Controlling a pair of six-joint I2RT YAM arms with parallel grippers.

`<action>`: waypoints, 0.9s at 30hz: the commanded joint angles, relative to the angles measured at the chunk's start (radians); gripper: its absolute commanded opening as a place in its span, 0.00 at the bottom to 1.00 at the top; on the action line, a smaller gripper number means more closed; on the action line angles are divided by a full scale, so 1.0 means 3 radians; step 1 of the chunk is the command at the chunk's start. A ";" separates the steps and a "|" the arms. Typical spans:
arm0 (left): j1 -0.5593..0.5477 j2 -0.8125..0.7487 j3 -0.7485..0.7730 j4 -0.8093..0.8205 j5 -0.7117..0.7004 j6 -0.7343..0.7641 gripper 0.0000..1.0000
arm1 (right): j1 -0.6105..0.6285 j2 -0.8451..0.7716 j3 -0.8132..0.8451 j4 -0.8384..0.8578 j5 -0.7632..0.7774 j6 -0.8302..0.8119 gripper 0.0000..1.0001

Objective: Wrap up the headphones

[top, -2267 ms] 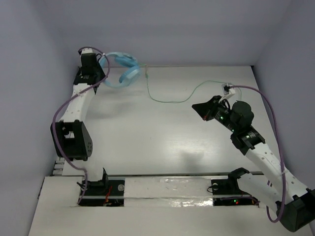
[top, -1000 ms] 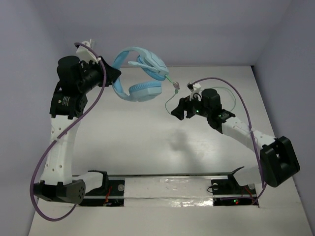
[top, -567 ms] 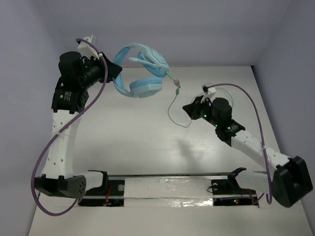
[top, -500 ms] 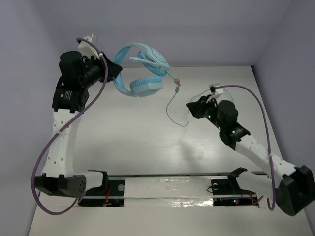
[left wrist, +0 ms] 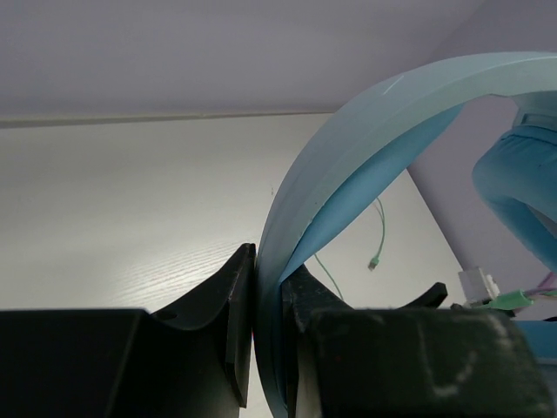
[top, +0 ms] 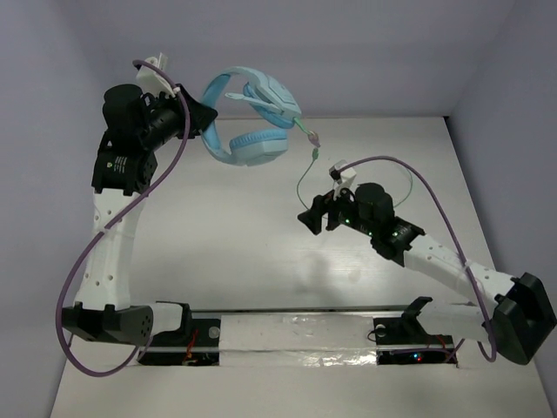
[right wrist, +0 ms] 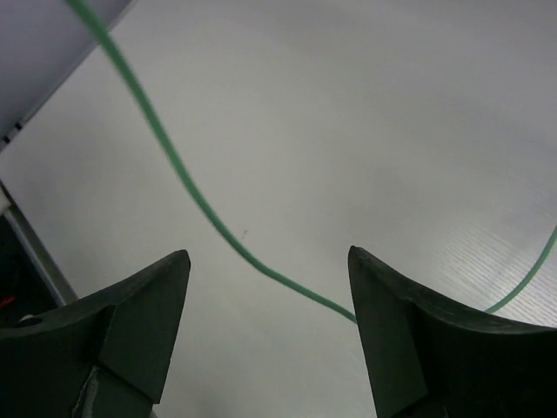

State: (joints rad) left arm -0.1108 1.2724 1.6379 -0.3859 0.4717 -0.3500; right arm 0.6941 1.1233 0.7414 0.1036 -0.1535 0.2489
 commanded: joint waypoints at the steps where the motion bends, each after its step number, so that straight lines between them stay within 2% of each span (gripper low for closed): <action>1: -0.0004 -0.0089 0.0201 0.0310 0.0146 -0.0183 0.00 | -0.0008 0.0166 0.0162 0.0069 0.0260 -0.0145 0.78; 5: -0.0004 -0.0125 0.0252 0.0269 0.0222 -0.0183 0.00 | -0.0008 0.0336 0.0096 0.0528 0.0583 -0.0109 0.74; 11: -0.0004 -0.0202 0.0298 0.0279 0.0478 -0.0270 0.00 | -0.0008 0.0719 0.0116 0.0973 0.0573 -0.0247 0.64; 14: -0.0004 -0.0248 0.0364 0.0274 0.0554 -0.0311 0.00 | -0.0247 0.0878 0.0116 0.1198 0.0410 -0.0247 0.59; 20: -0.0004 -0.0314 0.0446 0.0182 0.0606 -0.0326 0.00 | -0.0585 0.1006 0.0376 0.1195 0.0016 -0.0333 0.58; 23: -0.0004 -0.0299 0.0594 0.0146 0.0631 -0.0347 0.00 | -0.0585 0.1236 0.0621 0.1066 -0.0076 -0.0451 0.57; 27: -0.0004 -0.0243 0.0819 0.0156 0.0718 -0.0454 0.00 | -0.0585 0.1481 0.0663 0.1178 -0.0194 -0.0421 0.57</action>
State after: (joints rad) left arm -0.1104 1.2255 1.8008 -0.4118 0.6384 -0.4049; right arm 0.5121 1.5280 0.9176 0.3969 -0.1623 0.1452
